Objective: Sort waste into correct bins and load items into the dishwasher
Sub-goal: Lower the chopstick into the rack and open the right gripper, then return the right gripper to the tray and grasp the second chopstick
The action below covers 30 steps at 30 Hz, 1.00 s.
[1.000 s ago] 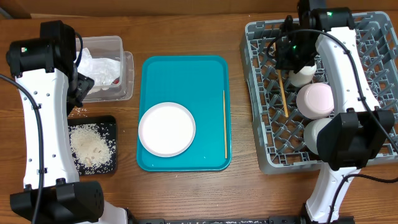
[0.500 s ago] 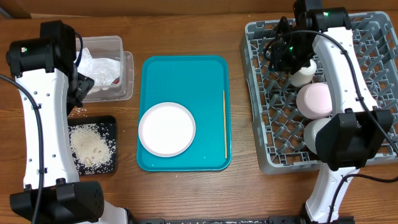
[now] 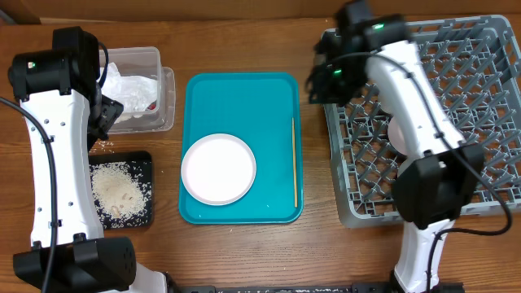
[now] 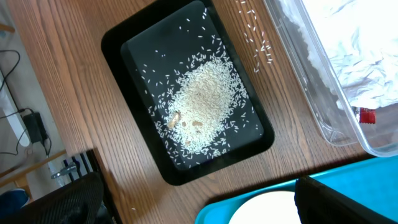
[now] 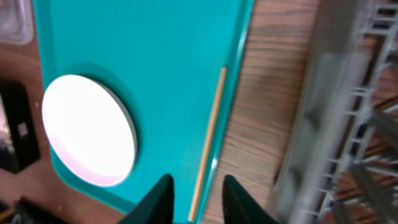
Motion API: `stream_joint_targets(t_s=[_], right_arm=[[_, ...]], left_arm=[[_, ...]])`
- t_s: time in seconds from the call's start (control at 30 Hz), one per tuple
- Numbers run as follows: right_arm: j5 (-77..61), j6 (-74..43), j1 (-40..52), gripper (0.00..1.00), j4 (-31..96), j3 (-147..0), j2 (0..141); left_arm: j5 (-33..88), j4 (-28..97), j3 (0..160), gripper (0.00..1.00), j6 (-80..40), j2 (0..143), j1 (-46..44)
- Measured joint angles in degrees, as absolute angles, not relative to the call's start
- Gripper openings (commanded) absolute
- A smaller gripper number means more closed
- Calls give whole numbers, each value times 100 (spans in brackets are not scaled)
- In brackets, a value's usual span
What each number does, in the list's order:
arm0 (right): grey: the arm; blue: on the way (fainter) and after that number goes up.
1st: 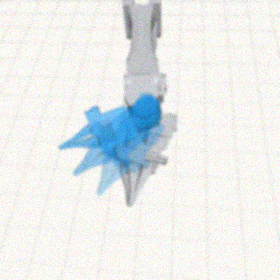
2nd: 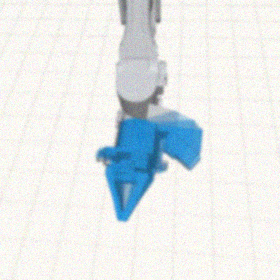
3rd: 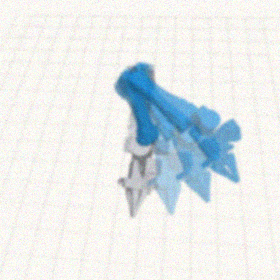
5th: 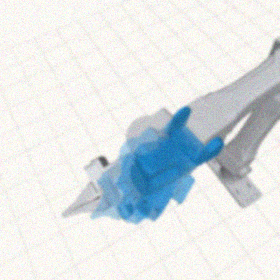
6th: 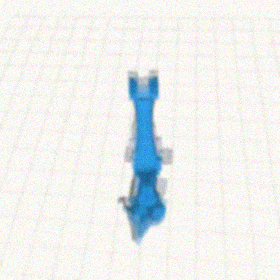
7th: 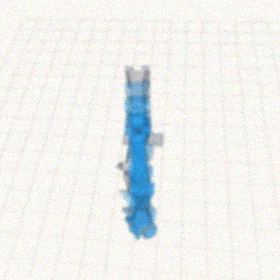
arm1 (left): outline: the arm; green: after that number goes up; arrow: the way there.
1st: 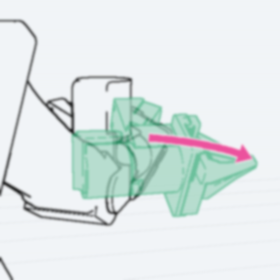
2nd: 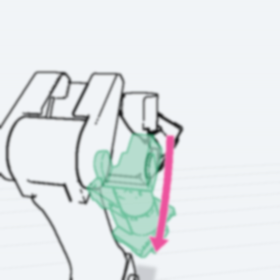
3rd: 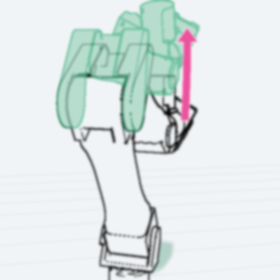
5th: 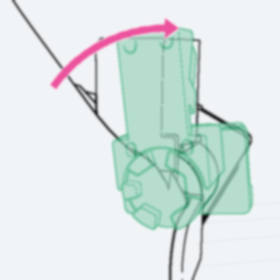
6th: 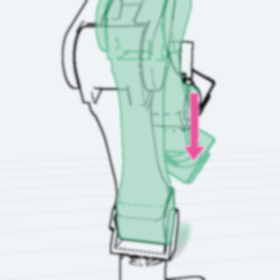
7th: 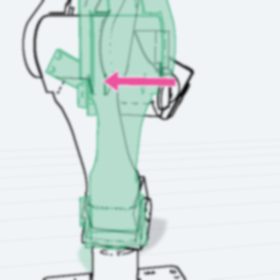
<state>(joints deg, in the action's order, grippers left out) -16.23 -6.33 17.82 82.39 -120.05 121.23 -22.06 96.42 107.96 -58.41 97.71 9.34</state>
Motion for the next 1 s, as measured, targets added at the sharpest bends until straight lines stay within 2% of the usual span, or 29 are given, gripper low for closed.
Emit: stream_joint_targets(t_s=[0.23,0.43,1.0], right_arm=[[-108,-2674,2853,38,7476,-11290,12123],[364,-3564,3319,38,6558,-10073,12123],[475,-4003,3391,38,5465,-8838,12123]], left_arm=[[-2206,9638,10796,100,-5841,9771,934],[-2206,9627,10796,100,-5841,9769,934],[-2206,9625,10796,100,-5841,9771,934]])
